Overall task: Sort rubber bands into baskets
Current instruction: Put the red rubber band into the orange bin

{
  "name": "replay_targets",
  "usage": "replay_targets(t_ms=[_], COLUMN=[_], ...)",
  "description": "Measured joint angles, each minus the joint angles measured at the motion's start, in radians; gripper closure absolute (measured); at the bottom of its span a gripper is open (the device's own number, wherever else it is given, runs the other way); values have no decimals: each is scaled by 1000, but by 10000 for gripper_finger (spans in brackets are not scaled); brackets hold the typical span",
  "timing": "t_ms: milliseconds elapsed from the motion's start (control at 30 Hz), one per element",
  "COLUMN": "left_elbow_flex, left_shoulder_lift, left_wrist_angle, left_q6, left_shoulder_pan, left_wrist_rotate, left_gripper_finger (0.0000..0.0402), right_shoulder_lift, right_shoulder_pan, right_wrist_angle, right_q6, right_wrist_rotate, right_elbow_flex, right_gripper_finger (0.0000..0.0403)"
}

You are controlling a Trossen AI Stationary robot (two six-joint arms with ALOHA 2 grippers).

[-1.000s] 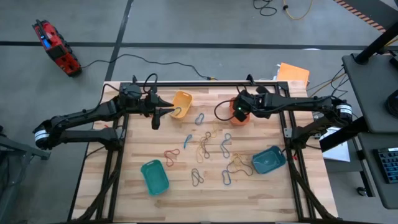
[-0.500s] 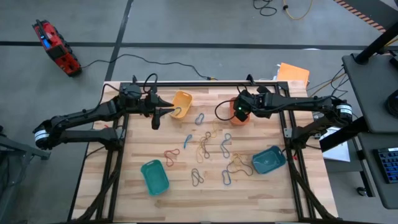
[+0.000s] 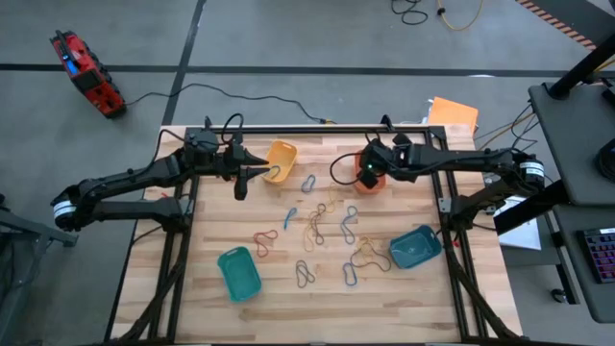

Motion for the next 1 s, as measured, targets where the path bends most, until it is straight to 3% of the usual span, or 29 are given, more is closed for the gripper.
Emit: replay_targets(t_ms=[167,367,533,800,1000], left_elbow_flex=[0,0,0,0,0], left_shoulder_lift=[0,0,0,0,0], left_wrist_angle=[0,0,0,-1,-1], left_q6=[0,0,0,0,8], left_shoulder_pan=[0,0,0,0,0], left_wrist_rotate=[0,0,0,0,0], left_gripper_finger=[326,326,326,326,326], right_shoulder_lift=[0,0,0,0,0], right_shoulder_pan=[0,-5,-25,-61,-103], right_wrist_angle=[87,207,211,172,117], right_q6=[0,1,43,99,116], right_wrist_rotate=[-26,-148,-286,-422,-425], right_elbow_flex=[-46,-107,-114,-115,-115], right_gripper_finger=[394,394,394,394,394])
